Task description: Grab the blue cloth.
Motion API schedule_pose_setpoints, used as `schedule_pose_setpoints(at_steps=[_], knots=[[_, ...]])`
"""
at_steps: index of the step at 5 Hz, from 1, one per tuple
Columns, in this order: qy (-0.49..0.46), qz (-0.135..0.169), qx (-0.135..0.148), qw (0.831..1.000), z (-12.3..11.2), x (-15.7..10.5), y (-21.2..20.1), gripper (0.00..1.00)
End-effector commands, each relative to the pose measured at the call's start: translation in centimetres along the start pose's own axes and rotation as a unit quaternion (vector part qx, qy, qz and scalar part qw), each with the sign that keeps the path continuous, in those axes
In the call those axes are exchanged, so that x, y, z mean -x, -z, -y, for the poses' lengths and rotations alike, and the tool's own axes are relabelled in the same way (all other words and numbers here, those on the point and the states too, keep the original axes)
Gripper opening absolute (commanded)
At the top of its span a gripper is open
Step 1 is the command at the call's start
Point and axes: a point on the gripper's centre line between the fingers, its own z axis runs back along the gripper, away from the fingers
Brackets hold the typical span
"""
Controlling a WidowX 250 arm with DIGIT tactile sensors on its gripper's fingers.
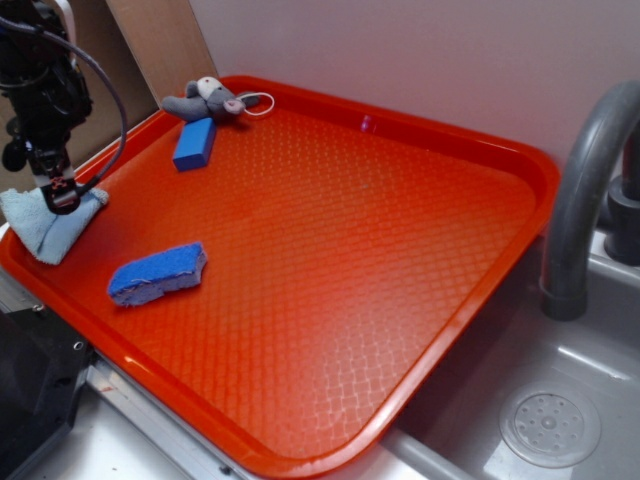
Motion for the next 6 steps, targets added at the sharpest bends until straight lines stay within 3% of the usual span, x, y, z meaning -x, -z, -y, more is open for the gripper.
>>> schedule_pose_setpoints(at_steps=[1,2,3,6], knots=[[0.004,0.016,-0.013,1.000,-0.1,-0.2,-0.6,1.00],[0.004,0.016,-0.013,1.000,-0.1,-0.2,-0.6,1.00],[0.101,0.042,0.041,0.993,-0.3,-0.3,1.6,1.00],[0.158,0.025,0.068,0.985,-1.5,1.6,6.9,1.00]])
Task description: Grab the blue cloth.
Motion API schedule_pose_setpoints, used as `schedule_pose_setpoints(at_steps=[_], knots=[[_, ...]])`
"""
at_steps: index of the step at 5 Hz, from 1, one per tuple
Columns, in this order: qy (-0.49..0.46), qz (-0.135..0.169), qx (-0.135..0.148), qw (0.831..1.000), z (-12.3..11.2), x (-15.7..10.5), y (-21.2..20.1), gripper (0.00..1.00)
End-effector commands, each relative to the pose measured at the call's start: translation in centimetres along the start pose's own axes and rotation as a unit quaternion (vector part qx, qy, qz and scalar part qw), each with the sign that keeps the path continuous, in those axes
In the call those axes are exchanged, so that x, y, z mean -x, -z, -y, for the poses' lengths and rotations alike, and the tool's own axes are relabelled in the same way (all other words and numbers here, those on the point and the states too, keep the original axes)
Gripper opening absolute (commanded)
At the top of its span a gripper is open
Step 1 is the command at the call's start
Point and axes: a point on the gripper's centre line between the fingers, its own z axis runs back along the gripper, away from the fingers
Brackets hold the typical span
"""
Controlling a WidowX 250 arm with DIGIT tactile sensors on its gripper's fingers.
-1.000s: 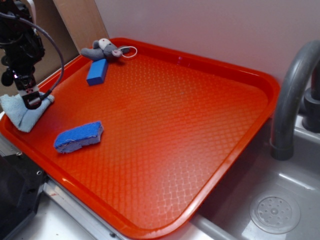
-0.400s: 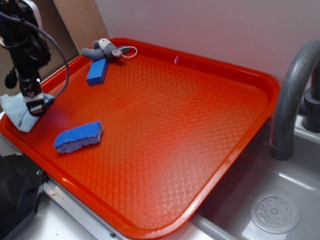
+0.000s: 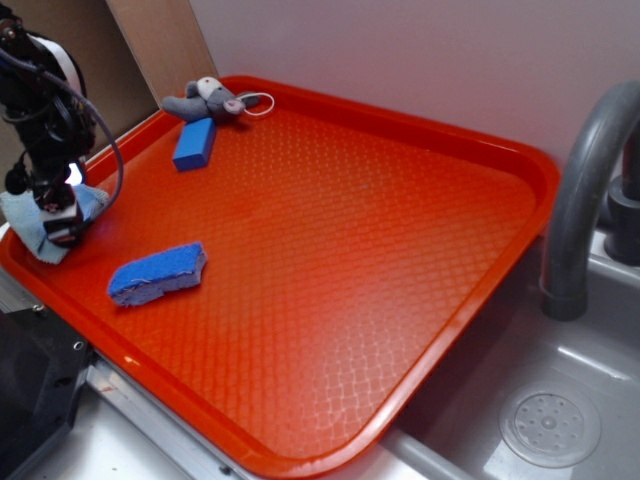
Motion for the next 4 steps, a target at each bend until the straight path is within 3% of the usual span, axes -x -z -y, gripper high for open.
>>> schedule_pose_setpoints(at_steps=[1,2,3,4], knots=[[0.006,-0.020,0.034,0.999,0.3,2.1,1.9,1.00],[0.011,-0.017,0.038,0.999,0.6,2.6,1.4,1.00],[0.031,-0.015,0.061,0.998,1.9,2.9,1.1,0.74],[0.042,-0.007,0.071,0.997,3.3,2.9,0.5,0.00]])
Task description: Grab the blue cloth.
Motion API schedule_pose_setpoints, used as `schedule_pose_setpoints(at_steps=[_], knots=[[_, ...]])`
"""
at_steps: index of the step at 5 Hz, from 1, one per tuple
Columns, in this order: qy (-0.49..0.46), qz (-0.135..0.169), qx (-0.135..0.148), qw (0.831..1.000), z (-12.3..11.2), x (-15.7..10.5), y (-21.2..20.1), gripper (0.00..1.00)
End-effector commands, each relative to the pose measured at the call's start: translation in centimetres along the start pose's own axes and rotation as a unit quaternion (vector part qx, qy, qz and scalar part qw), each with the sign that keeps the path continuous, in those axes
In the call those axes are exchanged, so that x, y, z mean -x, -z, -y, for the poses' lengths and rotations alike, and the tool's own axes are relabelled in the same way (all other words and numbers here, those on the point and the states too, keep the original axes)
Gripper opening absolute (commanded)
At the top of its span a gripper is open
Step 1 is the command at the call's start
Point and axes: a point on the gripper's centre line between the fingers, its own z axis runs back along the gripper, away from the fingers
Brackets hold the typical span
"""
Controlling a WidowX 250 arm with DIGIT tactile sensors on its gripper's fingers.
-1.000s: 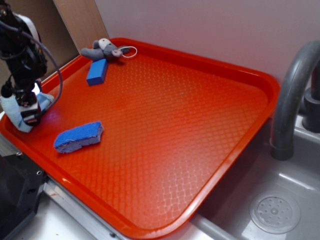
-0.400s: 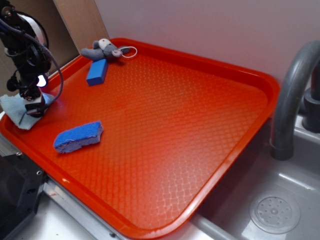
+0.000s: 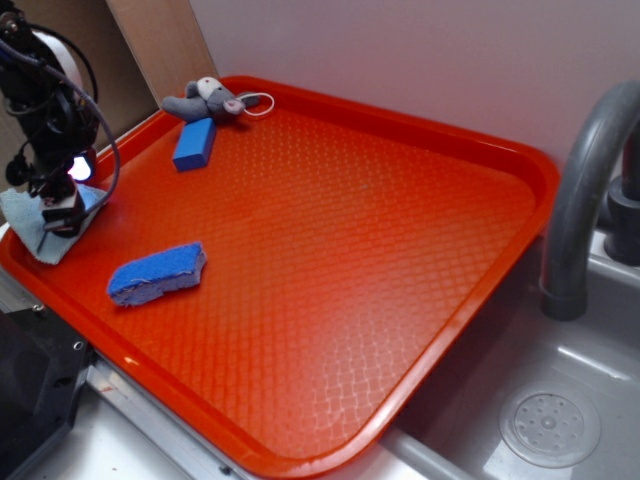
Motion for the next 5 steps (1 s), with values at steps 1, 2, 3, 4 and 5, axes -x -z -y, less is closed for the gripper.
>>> schedule_pose_setpoints(at_steps=[1,2,3,4,5], knots=[[0.013,0.000,0.034,0.999,3.7,1.4,0.2,0.00],[0.027,0.008,0.024,0.999,4.4,1.1,-0.4,0.00],[0.035,0.017,0.014,0.999,4.5,0.6,-1.0,0.00],[0.039,0.021,0.008,0.999,4.3,0.4,-1.2,0.00],[0.038,0.020,0.004,0.999,4.0,0.3,-1.3,0.00]])
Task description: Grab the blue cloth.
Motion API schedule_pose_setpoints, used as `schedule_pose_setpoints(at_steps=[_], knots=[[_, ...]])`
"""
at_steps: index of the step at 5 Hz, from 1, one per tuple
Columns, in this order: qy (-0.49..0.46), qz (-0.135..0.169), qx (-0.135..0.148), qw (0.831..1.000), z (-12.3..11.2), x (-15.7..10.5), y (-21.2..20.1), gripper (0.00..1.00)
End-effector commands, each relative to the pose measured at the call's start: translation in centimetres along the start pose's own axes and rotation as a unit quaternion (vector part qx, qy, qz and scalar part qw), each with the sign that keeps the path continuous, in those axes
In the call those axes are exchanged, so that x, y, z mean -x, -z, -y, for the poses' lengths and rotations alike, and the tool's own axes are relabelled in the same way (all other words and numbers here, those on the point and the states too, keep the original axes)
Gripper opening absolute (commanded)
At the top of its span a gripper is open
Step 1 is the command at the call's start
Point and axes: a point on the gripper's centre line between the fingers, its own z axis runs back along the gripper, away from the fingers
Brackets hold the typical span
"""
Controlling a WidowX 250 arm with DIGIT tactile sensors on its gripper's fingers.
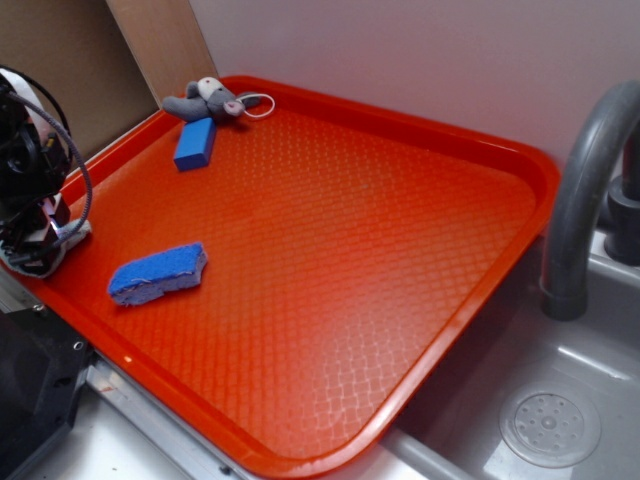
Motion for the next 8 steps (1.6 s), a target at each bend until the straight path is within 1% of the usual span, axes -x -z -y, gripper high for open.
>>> schedule_pose_setpoints(at_steps=[1,2,3,4,5,6,7,8], knots=[[-0.004,0.014,-0.020,1.000,-1.3,-0.1,-1.4,0.00],[-0.052,0.025,-0.055,0.997,-1.7,-1.8,-5.6,0.00],[-0.184,-0.002,-0.115,0.976,-1.2,-5.0,-11.1,0.00],[-0.307,0.008,-0.100,0.946,-1.0,-6.3,-15.9,0.00],[-0.345,0.037,-0.081,0.934,-0.5,-6.8,-18.6,0.00],[-0.344,0.096,-0.065,0.932,-0.4,-8.2,-21.1,0.00],[-0.342,0.137,-0.040,0.929,-0.9,-8.9,-21.8,0.00],[-0.343,0.144,-0.025,0.928,-1.1,-9.1,-20.8,0.00]])
